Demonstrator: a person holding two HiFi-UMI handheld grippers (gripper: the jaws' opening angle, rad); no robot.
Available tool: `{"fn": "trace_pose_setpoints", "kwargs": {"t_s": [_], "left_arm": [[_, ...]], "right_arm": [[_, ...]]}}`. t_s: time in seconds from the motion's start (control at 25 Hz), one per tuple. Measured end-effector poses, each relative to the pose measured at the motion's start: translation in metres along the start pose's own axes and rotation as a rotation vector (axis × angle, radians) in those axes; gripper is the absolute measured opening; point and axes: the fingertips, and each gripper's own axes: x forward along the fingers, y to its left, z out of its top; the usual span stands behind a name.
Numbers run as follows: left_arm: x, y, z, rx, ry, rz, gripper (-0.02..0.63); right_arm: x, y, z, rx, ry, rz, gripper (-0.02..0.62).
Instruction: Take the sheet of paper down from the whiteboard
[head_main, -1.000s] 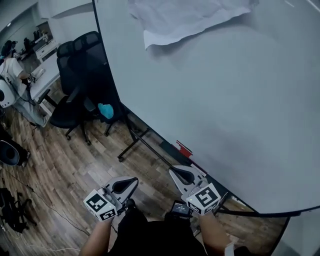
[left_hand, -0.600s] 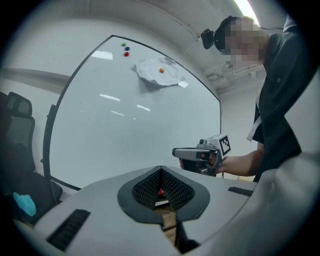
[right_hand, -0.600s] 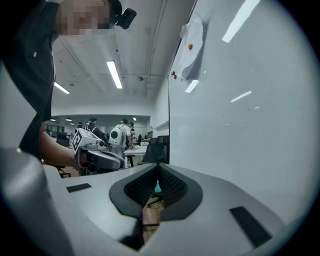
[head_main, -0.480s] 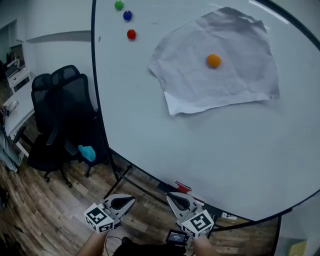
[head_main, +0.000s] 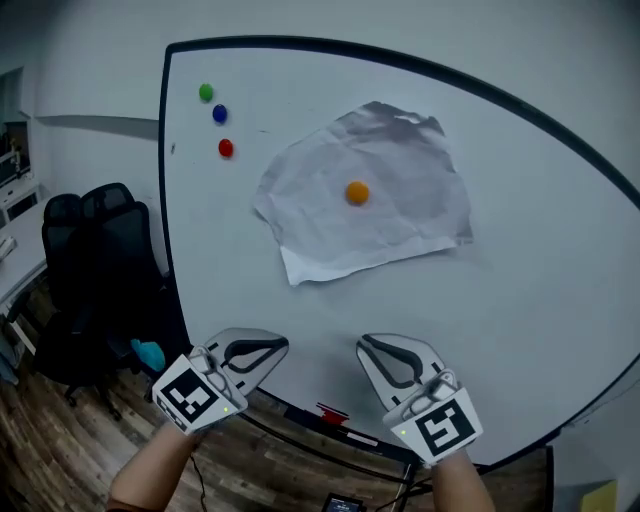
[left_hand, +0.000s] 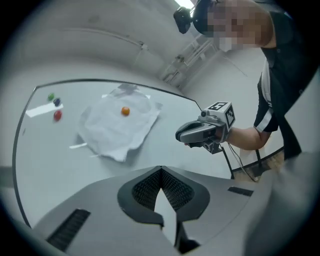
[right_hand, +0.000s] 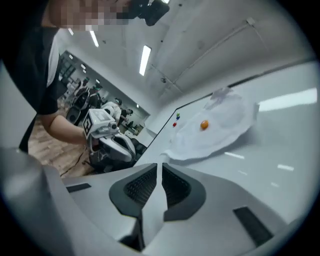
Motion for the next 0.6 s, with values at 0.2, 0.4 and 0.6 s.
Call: {"fn": "trace_pose_setpoints", "kwargs": {"t_s": [0.2,0.4,0.6], "left_arm": [[0.037,0.034,0.095,0.140,-0.079,0.024,0.008],[0.068,0.050,0.137,0.216,-0.096,0.038,0.007],[0.090,0.079,0.145,0.254,-0.078,0.099,0.011]], "right_arm": [[-0.021,-0.079,0.053,-0.210,0.036,-0.193,0.025],[-0.045,-0.136,0.080,-0.201,-0.003,-0.353,0.039],[-0.052,-0.155,0.085,-0.155,-0.020,-0.371,0.123]]}}
